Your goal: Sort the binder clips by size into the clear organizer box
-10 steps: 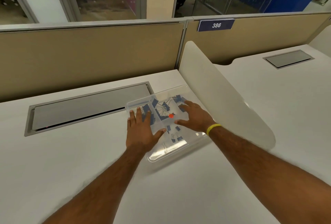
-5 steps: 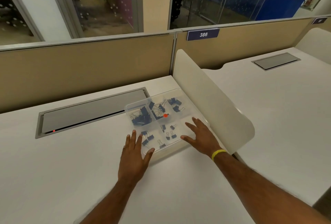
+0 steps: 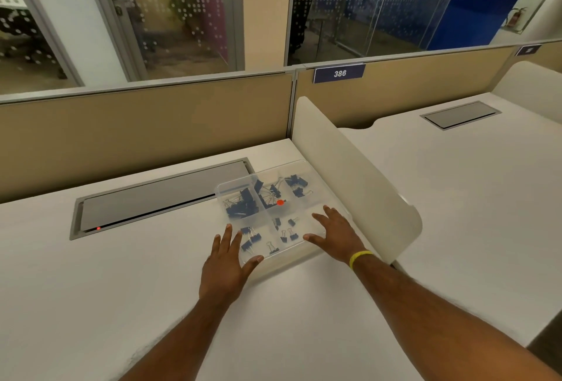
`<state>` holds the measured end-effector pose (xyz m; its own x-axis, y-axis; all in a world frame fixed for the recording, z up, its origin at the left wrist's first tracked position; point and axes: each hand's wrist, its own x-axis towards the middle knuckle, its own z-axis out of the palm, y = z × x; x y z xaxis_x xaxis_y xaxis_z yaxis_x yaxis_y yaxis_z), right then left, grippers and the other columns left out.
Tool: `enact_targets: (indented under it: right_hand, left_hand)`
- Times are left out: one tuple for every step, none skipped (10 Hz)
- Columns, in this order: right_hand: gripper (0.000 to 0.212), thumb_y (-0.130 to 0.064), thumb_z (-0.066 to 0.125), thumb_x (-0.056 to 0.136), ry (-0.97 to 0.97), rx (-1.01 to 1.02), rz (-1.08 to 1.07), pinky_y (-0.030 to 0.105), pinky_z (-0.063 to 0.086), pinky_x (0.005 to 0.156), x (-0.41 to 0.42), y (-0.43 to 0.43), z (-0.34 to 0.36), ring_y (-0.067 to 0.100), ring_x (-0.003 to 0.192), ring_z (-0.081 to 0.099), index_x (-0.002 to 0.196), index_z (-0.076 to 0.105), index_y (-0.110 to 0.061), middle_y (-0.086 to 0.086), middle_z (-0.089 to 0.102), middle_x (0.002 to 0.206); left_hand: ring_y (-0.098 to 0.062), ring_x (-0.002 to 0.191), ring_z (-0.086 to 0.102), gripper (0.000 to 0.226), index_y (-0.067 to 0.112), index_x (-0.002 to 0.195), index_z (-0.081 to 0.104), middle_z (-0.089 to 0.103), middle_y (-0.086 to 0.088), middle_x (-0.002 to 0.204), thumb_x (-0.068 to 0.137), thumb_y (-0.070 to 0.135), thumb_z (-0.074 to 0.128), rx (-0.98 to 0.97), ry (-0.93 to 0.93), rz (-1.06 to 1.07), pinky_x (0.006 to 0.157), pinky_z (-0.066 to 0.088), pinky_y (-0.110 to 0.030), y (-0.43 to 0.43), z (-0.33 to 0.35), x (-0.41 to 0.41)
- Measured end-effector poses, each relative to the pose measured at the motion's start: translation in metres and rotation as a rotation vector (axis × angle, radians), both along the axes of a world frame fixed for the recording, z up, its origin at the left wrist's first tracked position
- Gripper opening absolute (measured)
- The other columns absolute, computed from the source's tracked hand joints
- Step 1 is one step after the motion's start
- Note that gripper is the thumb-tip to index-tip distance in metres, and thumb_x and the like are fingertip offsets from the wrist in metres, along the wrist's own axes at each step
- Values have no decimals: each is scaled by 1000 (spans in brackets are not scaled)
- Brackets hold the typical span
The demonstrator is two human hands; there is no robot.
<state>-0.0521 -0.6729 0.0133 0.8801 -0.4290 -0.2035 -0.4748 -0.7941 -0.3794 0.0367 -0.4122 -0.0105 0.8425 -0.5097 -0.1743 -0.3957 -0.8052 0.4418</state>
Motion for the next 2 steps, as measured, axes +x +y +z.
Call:
enact_targets:
  right_hand:
    - [74, -58, 55, 88, -30, -44, -14, 41, 9, 122, 1, 19, 8, 25, 149, 12, 149, 34, -21, 8, 17, 161]
    - [74, -58, 55, 88, -72, -20, 19, 41, 10, 122, -1, 40, 8, 24, 149, 13, 149, 34, -21, 6, 18, 161]
  left_hand:
    - [-23, 150, -4, 91, 27, 154, 4, -9, 1, 162, 82, 77, 29, 106, -16, -67, 116, 22, -51, 6, 13, 4]
    - [-24, 150, -4, 91, 26, 154, 2, -10, -1, 162, 84, 76, 32, 154, -68, -90, 117, 17, -50, 13, 20, 0]
